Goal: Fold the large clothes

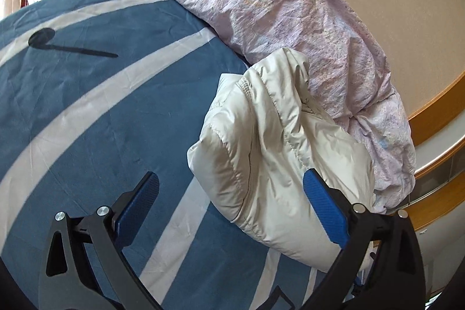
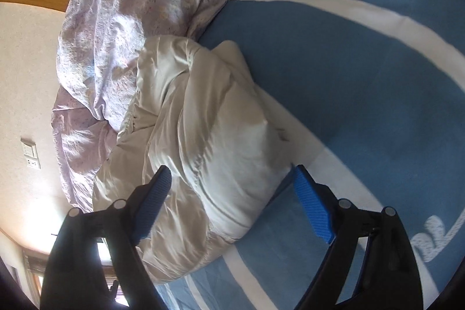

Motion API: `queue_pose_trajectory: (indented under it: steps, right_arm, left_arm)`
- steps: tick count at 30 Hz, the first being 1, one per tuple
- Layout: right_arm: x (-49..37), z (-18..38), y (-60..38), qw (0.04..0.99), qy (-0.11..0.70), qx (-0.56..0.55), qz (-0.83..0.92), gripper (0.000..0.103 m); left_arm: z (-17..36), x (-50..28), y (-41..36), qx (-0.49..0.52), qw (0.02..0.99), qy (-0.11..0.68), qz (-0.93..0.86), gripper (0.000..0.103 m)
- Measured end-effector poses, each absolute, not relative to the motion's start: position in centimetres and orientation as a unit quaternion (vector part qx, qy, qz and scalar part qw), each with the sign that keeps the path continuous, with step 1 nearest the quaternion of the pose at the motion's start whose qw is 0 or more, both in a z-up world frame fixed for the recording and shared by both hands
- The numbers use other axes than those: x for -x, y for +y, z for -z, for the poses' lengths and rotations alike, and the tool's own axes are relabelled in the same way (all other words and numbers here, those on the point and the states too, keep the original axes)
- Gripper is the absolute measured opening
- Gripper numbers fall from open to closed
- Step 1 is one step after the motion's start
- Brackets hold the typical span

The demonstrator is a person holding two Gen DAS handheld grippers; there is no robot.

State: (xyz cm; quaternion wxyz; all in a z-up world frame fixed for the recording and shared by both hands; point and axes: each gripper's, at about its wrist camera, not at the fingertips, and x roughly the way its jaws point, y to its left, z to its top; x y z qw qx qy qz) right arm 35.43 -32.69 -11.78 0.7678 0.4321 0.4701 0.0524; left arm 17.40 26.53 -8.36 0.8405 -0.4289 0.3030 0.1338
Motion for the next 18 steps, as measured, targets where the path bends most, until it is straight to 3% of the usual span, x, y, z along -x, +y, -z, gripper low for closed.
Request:
queue_pose_trajectory:
  steps: [3,10,18]
  right_arm:
    - [-35.7,11.8,-32.1,0.766,0.472,-0.433,-0.051,0.083]
    - [-35.9,12.6,-31.9,0.76,0.461,-0.455,-0.051,0.077]
    - [-36.1,13.1,-32.0,0.761,0.437,-0.474,-0.068,0.068]
  left_arm:
    - [9.0,-18.1,26.0,0.44,0.834,0.304,-0.134,0.099]
    - [11.1,-20.2,25.8,0.475,0.807,0.321,-0.144,0.085]
    - [11.7,-20.5,26.1,0.5,0.804,0.29,-0.141,0.075]
